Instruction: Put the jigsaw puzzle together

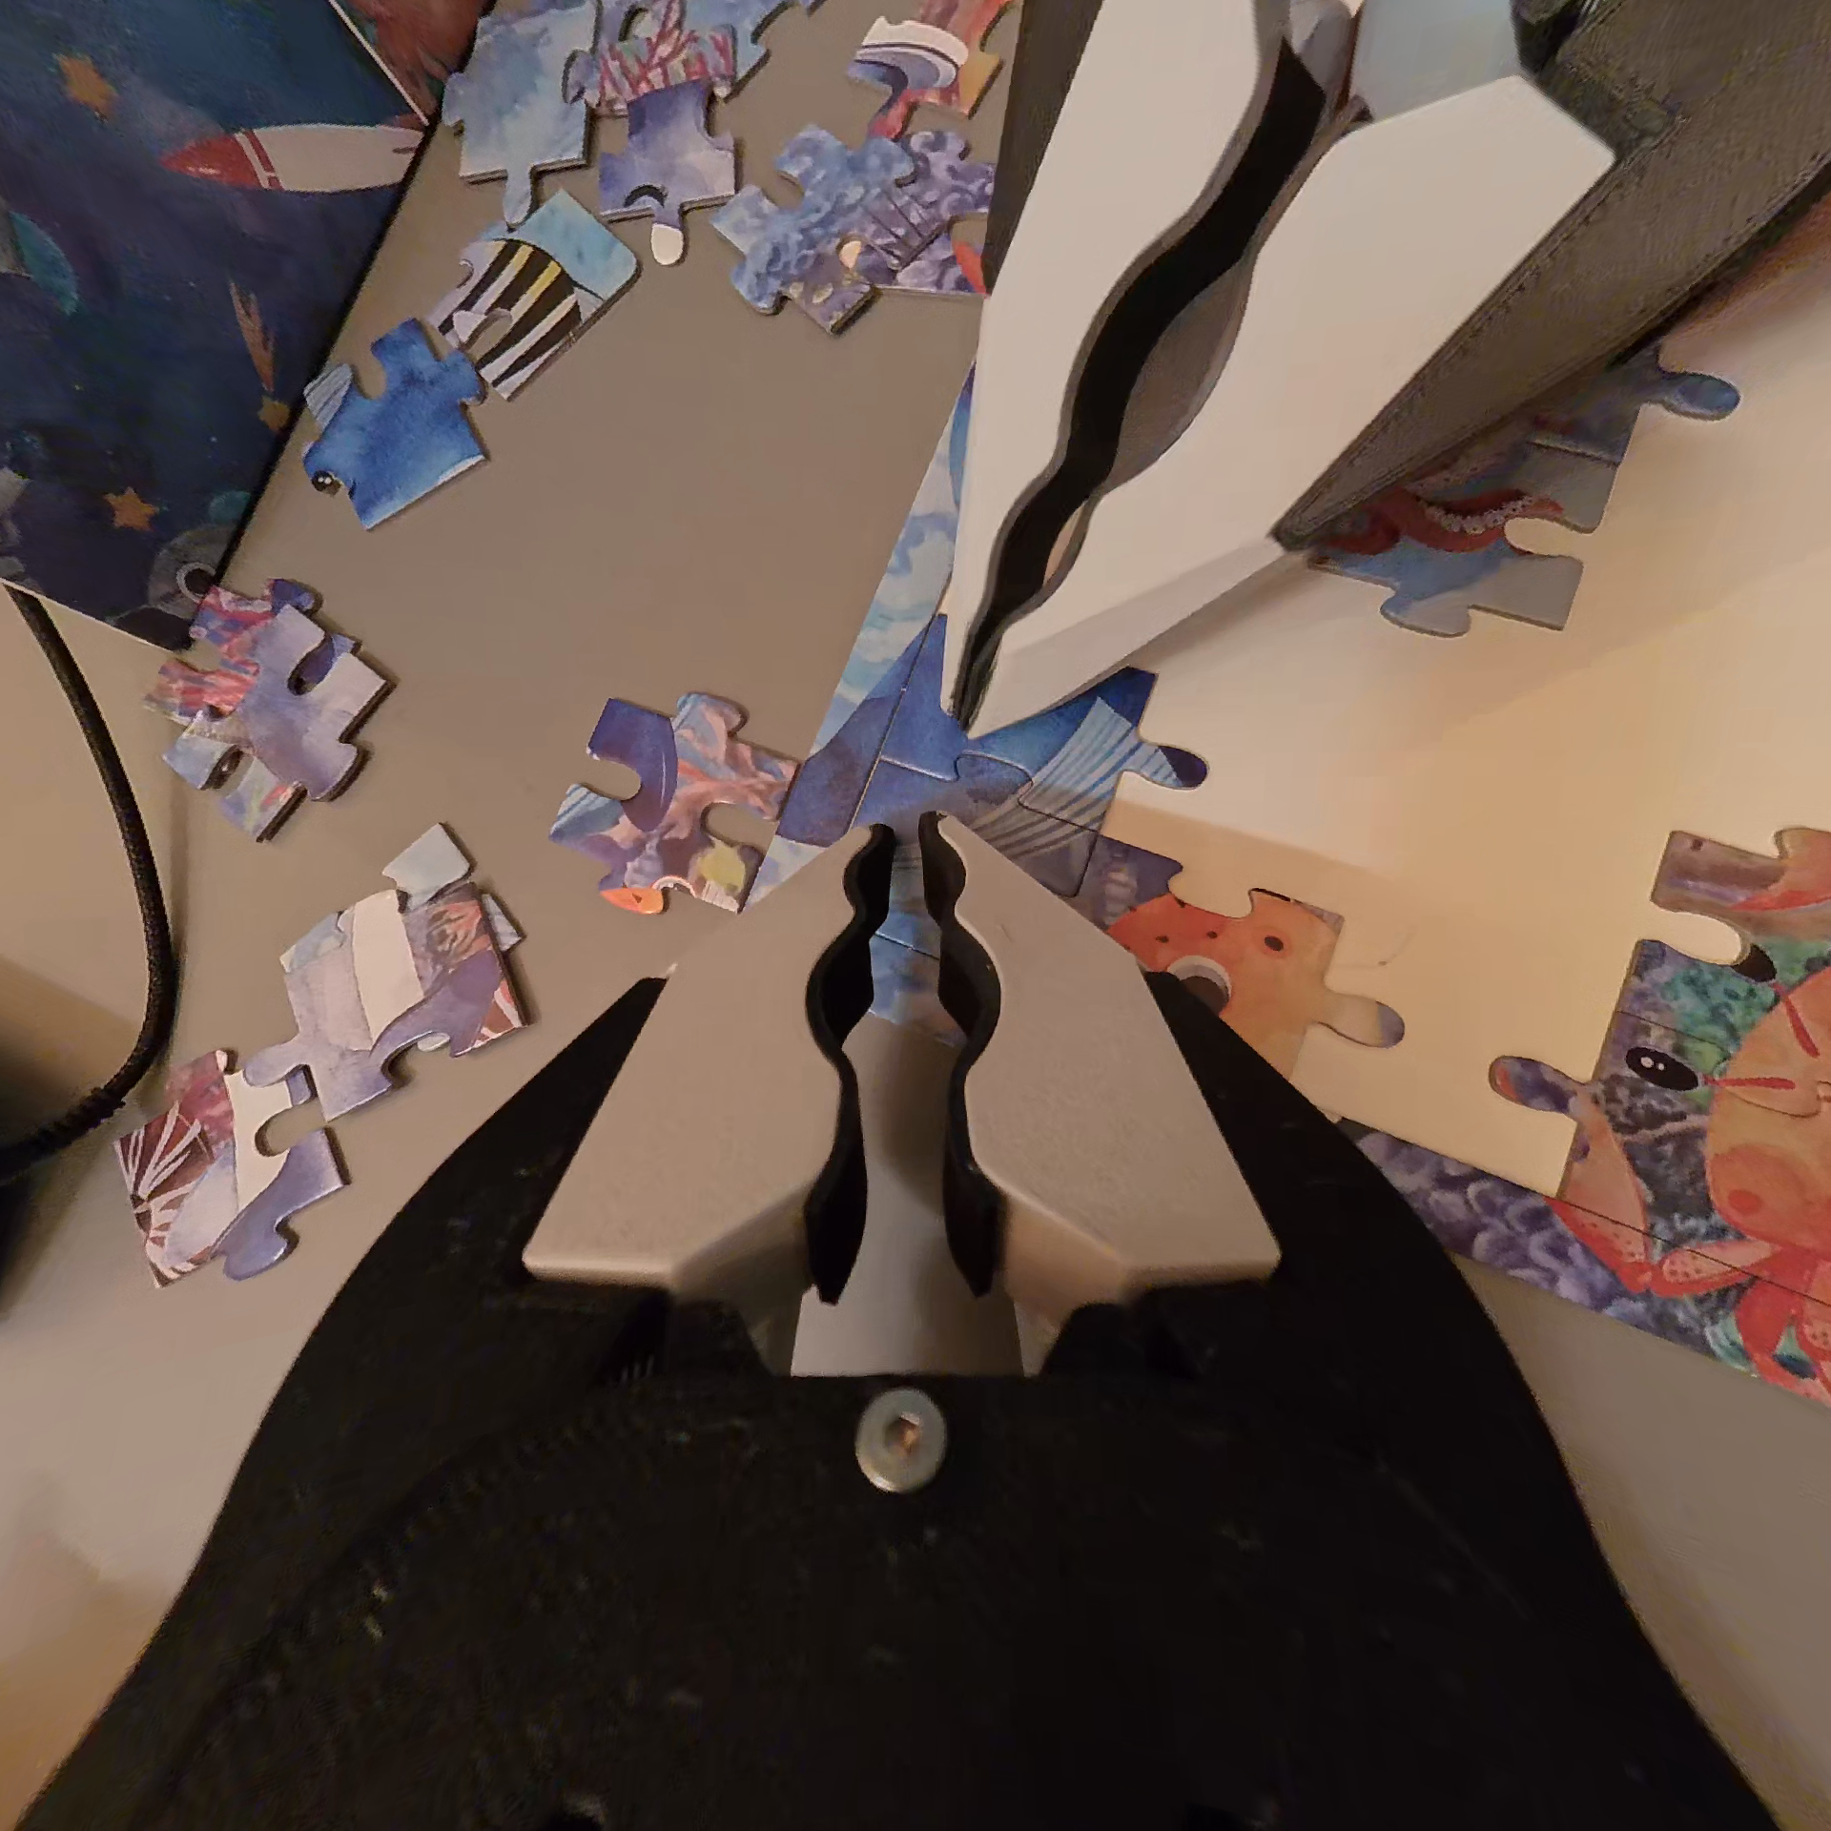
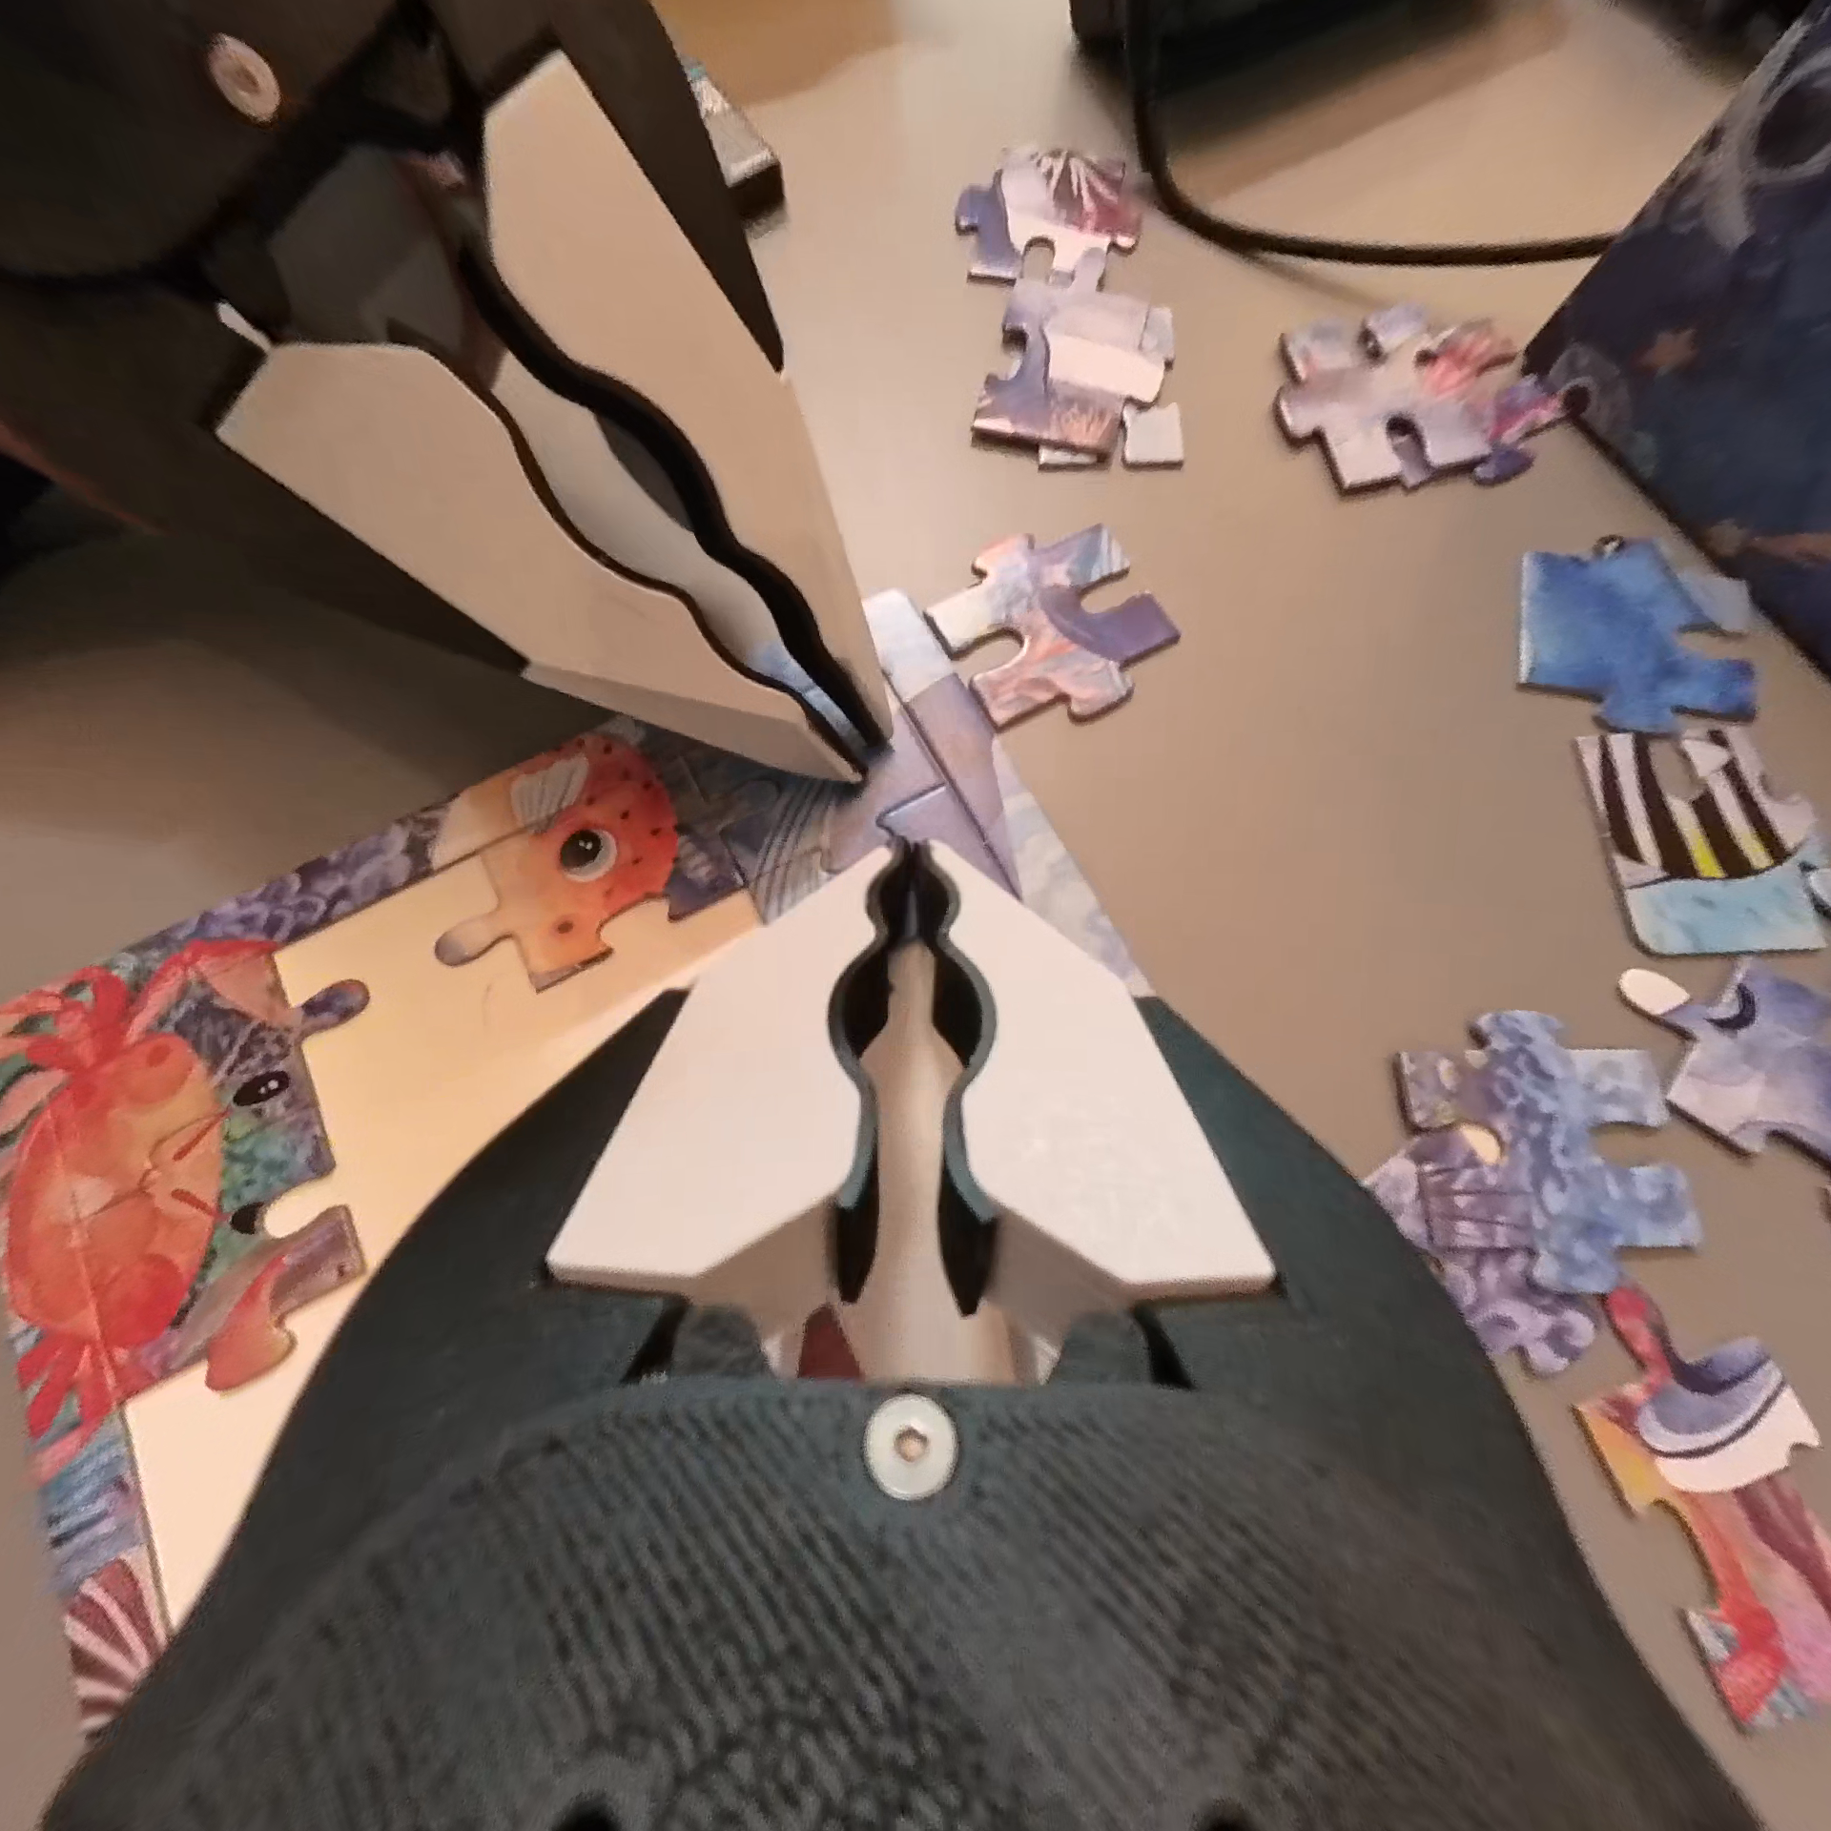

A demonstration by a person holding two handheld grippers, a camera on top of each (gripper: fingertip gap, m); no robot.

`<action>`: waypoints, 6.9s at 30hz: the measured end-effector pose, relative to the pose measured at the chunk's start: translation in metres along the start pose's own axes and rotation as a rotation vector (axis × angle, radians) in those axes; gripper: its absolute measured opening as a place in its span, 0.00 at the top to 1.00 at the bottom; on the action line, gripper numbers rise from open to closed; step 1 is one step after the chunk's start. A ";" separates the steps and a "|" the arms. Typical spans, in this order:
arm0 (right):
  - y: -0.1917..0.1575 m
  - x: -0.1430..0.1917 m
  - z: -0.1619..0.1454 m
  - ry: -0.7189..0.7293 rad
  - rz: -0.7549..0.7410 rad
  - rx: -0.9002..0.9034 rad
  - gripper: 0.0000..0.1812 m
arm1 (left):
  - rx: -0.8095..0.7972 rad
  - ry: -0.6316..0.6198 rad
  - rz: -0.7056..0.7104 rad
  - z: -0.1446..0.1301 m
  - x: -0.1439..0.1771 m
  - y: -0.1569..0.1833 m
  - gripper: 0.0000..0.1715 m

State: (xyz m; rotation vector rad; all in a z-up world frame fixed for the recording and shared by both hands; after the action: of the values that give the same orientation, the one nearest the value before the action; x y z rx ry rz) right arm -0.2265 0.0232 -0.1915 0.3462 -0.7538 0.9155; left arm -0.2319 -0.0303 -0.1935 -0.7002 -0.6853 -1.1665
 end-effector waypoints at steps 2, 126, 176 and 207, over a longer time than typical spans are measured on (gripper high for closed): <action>0.000 0.002 0.004 0.030 -0.007 0.000 1.00 | 0.001 0.001 -0.001 0.000 0.000 0.000 0.97; 0.133 0.162 -0.051 0.459 -0.315 -0.198 0.84 | 0.324 0.259 0.179 -0.004 0.031 -0.064 0.89; 0.106 0.168 -0.026 0.459 -0.346 -0.099 0.83 | 0.404 0.096 0.124 -0.008 0.002 -0.055 0.91; 0.107 0.162 -0.029 0.437 -0.351 -0.095 0.83 | 0.427 0.057 0.127 -0.013 -0.002 -0.057 0.95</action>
State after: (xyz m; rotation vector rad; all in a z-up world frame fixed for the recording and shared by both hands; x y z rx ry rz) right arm -0.2389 0.1961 -0.0999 0.1755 -0.3172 0.5904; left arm -0.2856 -0.0529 -0.1953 -0.3432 -0.7980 -0.8807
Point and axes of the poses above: each gripper's, where its closed fingertips meet, x back along the fingers, z out of its top, y = z × x across the jaws, the point moved 3 cm from there along x, back along the fingers, and after that the axes turned 4 degrees about -y, right-handed, at the moved point
